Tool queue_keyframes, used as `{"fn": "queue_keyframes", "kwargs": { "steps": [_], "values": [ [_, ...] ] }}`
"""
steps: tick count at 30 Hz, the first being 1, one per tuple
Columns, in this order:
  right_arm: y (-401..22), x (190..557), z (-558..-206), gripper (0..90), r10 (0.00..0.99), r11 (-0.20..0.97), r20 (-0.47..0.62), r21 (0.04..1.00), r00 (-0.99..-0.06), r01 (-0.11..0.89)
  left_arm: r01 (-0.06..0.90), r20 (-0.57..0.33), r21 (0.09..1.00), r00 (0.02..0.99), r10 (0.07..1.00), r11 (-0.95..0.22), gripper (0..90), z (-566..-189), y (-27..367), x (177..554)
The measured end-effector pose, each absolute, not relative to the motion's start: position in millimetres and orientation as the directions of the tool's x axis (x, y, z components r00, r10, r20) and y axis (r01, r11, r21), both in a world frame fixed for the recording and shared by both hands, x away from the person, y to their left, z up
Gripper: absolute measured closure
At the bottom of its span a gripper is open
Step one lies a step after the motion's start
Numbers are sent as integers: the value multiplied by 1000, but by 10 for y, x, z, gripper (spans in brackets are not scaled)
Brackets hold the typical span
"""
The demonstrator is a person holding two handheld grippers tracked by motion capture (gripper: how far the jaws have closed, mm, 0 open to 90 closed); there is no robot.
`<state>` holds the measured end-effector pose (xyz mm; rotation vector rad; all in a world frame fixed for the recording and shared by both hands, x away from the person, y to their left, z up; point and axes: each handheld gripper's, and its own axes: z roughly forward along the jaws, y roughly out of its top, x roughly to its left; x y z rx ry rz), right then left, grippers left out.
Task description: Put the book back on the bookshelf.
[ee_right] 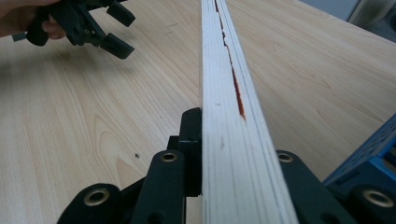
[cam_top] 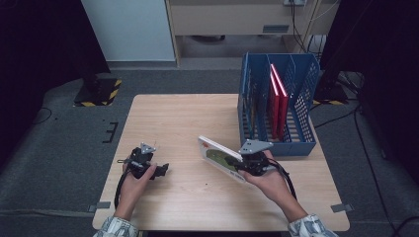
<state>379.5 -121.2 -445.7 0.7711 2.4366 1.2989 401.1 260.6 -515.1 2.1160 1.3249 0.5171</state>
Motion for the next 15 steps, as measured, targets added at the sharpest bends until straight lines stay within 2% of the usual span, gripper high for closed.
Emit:
{"fn": "queue_keyframes", "kwargs": {
  "steps": [15],
  "values": [
    [-1513,3625,-4422,757,603,426,16,839,-798,339,681,20,648,431,902,-340,50,-5164,2598,4012]
  ]
}}
